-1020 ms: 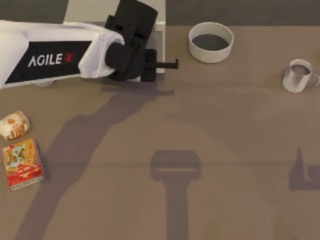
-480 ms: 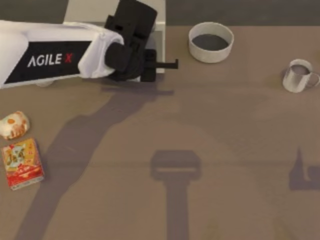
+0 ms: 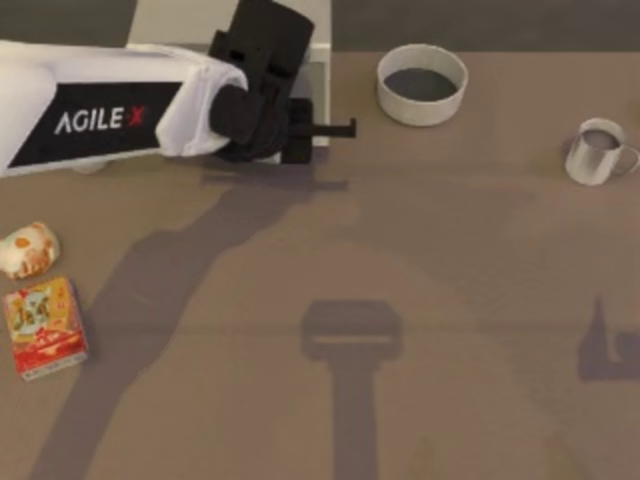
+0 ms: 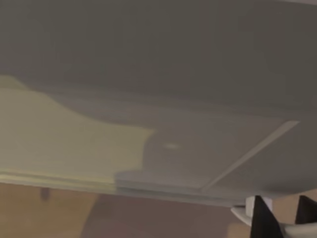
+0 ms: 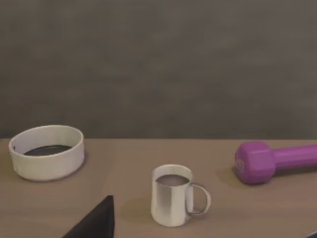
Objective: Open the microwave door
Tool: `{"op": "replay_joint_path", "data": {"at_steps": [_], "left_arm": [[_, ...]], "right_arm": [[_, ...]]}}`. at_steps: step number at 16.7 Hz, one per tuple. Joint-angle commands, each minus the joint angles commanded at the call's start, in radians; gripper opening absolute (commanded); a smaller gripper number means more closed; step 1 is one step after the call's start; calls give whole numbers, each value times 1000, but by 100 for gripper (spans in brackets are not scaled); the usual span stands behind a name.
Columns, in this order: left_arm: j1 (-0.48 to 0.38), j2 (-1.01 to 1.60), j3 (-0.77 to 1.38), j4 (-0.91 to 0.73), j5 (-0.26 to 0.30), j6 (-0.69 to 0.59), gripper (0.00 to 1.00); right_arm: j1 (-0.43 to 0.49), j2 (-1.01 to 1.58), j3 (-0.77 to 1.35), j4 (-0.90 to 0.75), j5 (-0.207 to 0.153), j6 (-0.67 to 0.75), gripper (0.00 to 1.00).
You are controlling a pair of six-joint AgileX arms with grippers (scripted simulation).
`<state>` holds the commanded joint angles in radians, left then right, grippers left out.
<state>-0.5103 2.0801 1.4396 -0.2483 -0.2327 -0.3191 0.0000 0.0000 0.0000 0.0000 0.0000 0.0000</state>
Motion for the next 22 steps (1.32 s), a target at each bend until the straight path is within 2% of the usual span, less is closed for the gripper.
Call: {"op": "replay_joint_path", "data": {"at_steps": [3,12,22], "left_arm": [[0,0,0,0,0,0,0],[13,-41,-65,37,48,60,0],[14,-42,-67,37,48,61,0]], "right_arm": [[0,0,0,0,0,0,100],[0,0,0,0,0,0,100],[0,0,0,0,0,0,100]]}}
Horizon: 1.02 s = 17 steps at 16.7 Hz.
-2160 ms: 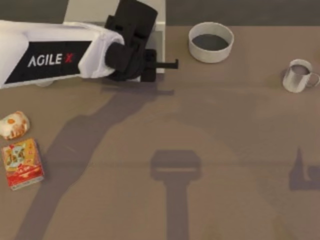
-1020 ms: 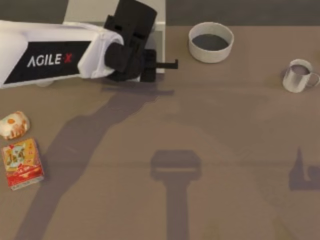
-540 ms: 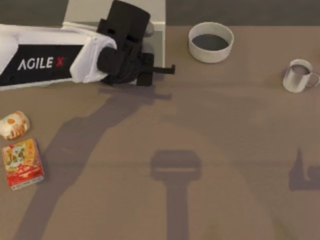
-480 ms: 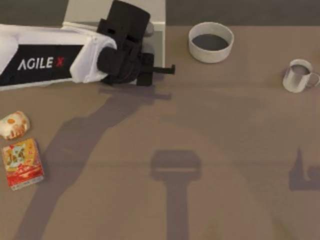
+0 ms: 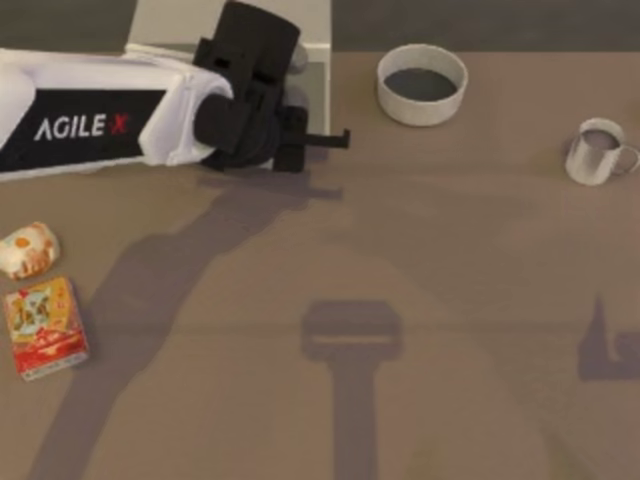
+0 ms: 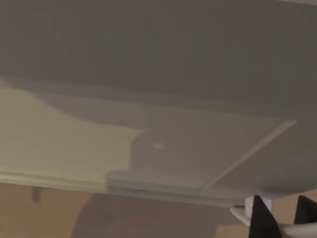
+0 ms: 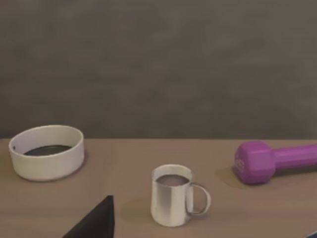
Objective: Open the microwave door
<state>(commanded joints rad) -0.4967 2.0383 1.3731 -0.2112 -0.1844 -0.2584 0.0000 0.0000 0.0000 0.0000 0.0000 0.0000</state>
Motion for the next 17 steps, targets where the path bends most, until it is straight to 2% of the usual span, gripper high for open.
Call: {"op": "replay_joint_path", "data": {"at_steps": [14,17], "left_arm": [[0,0,0,0,0,0,0],[-4,-4,-8,3,14,6,0]], "right_arm": [[0,0,0,0,0,0,100],[0,0,0,0,0,0,100]]}}
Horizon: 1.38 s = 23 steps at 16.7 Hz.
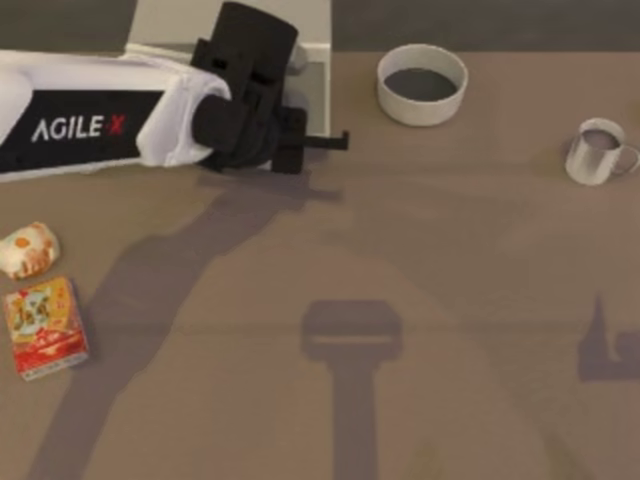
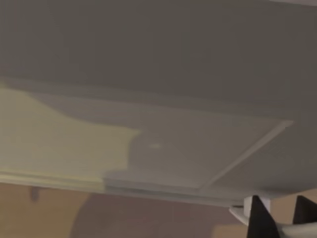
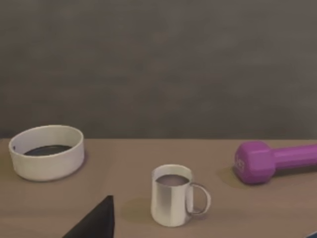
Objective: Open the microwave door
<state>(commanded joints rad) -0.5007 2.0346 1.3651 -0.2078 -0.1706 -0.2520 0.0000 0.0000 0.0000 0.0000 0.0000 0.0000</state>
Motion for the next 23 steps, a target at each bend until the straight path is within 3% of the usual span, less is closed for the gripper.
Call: {"op": "replay_joint_path", "data": {"at_steps": [6,23], "left_arm": [[20,-37,-54,28,38,56,0],[21,-38,-56,29,39,58,0]], "right_arm": [[0,0,0,0,0,0,100],[0,0,0,0,0,0,100]]}}
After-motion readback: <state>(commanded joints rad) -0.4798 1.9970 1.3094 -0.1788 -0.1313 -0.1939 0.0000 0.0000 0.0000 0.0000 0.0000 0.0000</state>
